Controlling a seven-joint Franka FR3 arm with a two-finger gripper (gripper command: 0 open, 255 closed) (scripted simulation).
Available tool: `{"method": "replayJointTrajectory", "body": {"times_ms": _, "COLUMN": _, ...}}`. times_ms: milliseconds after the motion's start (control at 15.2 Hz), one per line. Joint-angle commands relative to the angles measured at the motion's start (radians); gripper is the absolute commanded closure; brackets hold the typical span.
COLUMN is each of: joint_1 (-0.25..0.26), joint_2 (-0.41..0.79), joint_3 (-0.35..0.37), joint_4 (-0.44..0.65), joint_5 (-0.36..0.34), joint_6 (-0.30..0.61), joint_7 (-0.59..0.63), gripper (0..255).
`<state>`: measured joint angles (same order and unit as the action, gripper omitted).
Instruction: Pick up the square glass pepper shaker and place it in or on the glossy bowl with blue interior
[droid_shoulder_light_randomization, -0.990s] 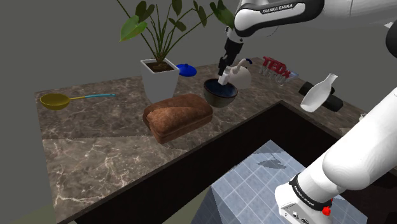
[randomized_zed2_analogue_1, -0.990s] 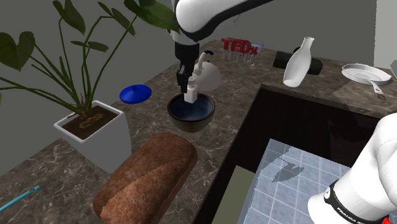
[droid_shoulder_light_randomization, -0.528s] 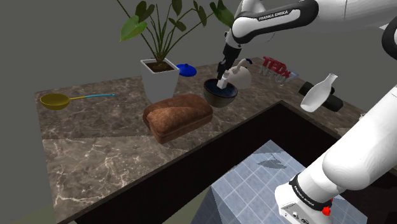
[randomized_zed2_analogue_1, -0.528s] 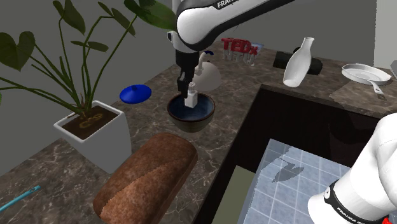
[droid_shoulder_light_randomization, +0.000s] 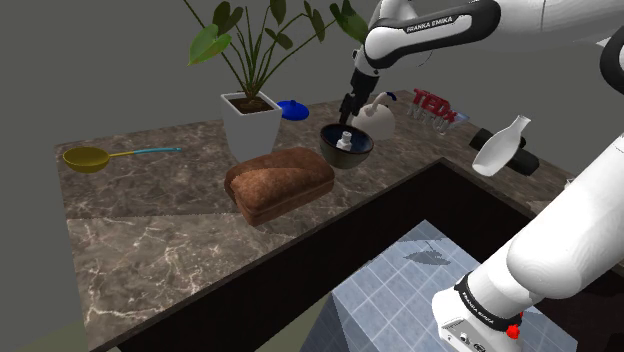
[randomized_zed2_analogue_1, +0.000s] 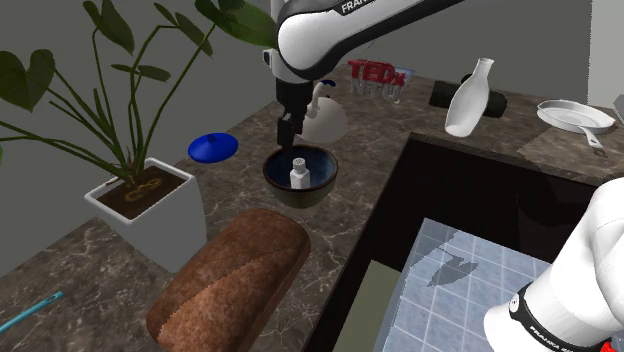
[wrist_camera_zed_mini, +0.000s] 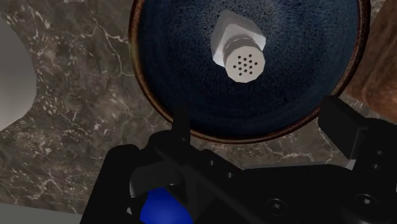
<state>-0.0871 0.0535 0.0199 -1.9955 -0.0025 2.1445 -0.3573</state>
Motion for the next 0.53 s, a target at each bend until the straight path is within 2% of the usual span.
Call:
{"method": "replayJointTrajectory", "body": {"times_ms": 0, "joint_1": 0.0, "joint_2": 0.0, "joint_3": 0.0, "joint_4": 0.0, "joint_5": 0.0, "joint_6": 0.0, "joint_7": 0.0, "gripper": 0}}
{"method": "replayJointTrajectory", "body": {"times_ms": 66, "joint_1": 0.0, "joint_2": 0.0, "joint_3": 0.0, "joint_4": 0.0, "joint_5": 0.0, "joint_6": 0.0, "joint_7": 0.0, "gripper": 0}}
{"method": "replayJointTrajectory", "body": {"times_ms": 330, "joint_1": 0.0, "joint_2": -0.046, "joint_3": 0.0, "joint_4": 0.073, "joint_5": 0.001, "joint_6": -0.119, "joint_7": -0.001, "gripper": 0}}
{"method": "replayJointTrajectory", "body": {"times_ms": 462, "joint_1": 0.0, "joint_2": -0.046, "joint_3": 0.0, "joint_4": 0.073, "joint_5": 0.001, "joint_6": -0.119, "joint_7": -0.001, "gripper": 0}}
